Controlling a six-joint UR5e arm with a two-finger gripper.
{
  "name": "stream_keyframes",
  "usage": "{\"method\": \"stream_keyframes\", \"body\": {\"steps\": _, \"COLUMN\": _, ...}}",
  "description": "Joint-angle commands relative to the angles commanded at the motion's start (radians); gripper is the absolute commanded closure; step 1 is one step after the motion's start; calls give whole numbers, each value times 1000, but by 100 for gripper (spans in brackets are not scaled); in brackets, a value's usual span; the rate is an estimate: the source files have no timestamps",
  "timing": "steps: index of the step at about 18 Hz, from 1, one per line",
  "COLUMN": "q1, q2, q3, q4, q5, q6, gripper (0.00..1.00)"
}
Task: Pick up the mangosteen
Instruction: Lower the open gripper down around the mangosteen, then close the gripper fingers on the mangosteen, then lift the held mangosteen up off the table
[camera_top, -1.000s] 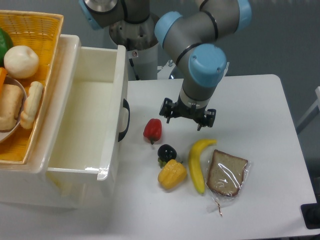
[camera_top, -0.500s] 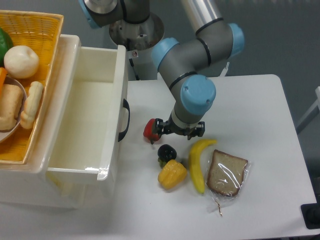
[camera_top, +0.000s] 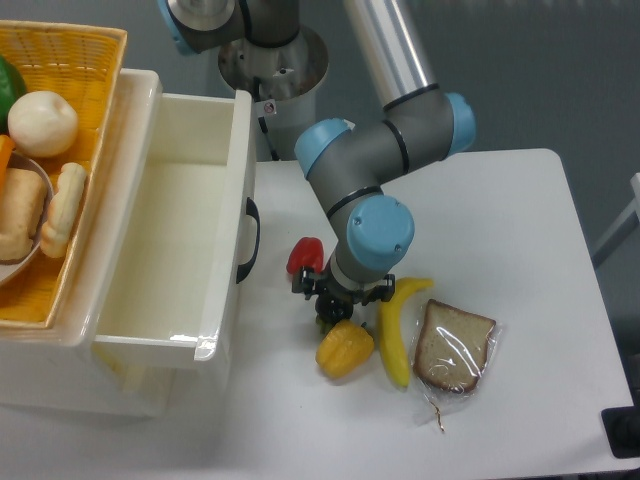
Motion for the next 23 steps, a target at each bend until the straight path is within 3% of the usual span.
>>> {"method": "stream_keyframes", "body": {"steps": 7, "q1": 2, "q2": -14, "q3": -6, "q4": 3, "q5": 5, "q6": 94, "gripper": 0}}
{"method": "stream_keyframes", "body": {"steps": 16, "q1": -2, "q2": -26, "q3": -14, "q4": 2, "q5": 8, "q6": 114, "gripper": 1}}
{"method": "stream_keyframes", "body": {"steps": 23, "q1": 0, "q2": -21, "q3": -5, "q4": -2, "q5": 9, "q6": 115, "gripper": 61}}
